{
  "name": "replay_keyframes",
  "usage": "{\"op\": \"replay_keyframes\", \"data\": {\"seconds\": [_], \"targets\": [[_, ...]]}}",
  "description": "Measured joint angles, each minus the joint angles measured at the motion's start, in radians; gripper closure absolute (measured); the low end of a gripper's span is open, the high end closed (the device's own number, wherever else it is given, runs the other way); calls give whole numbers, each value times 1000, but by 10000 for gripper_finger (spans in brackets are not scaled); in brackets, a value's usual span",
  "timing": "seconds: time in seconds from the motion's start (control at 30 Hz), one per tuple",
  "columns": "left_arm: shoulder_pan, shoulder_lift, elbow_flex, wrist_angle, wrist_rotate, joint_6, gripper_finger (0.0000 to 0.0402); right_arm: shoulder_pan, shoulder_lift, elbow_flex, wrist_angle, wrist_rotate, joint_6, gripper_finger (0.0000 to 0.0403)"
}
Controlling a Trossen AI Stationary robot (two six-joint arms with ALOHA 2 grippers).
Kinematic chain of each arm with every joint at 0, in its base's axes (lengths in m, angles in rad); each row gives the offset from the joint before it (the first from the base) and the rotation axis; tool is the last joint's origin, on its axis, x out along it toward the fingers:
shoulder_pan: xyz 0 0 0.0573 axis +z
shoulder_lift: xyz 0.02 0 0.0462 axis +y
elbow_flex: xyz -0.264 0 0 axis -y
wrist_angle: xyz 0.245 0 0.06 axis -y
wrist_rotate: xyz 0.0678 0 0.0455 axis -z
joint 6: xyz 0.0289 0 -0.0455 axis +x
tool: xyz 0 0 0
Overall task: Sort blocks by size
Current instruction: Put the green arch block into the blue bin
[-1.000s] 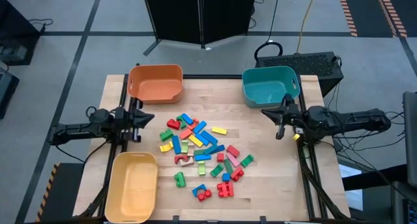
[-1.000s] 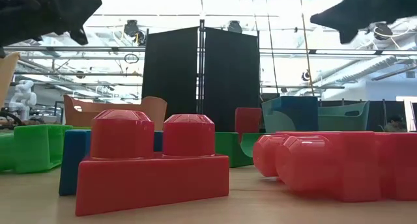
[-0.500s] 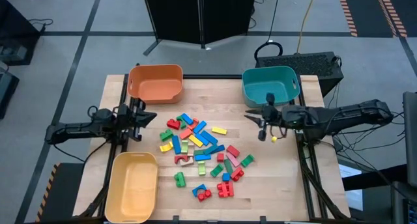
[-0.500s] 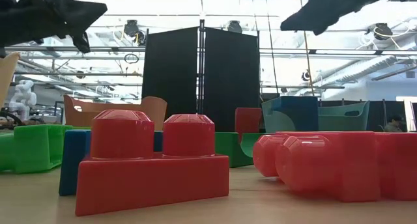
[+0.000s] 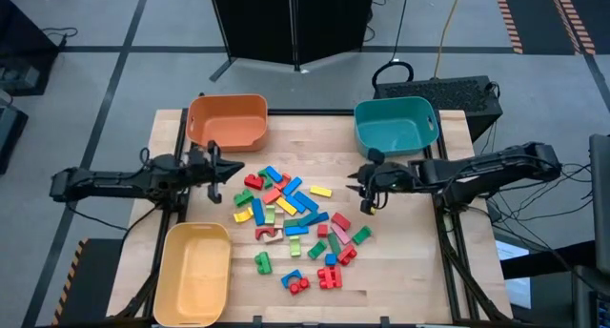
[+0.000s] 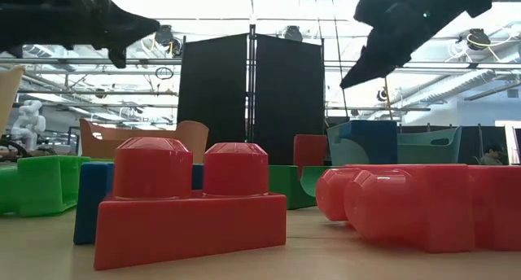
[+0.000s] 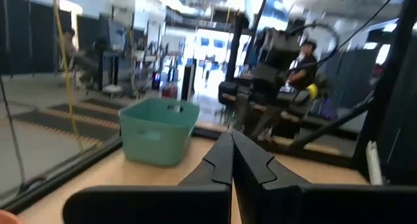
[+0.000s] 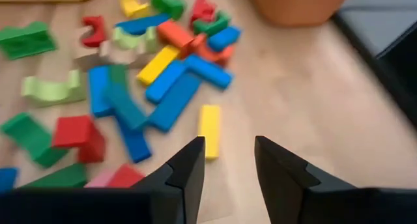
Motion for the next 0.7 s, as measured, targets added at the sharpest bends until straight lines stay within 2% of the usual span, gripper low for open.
{"op": "replay_keyframes", "data": {"seconds": [0.2,0.47,0.7], "targets": [[0,202,111,4,0,11,402,2,61,0,-11,-183,65,279],[0,430,213,20,-1,79,402,5,127,0,-7,-189,59,279],[0,576,219,157,-1,80,402,12,206,0,4,-189,130,279]]}}
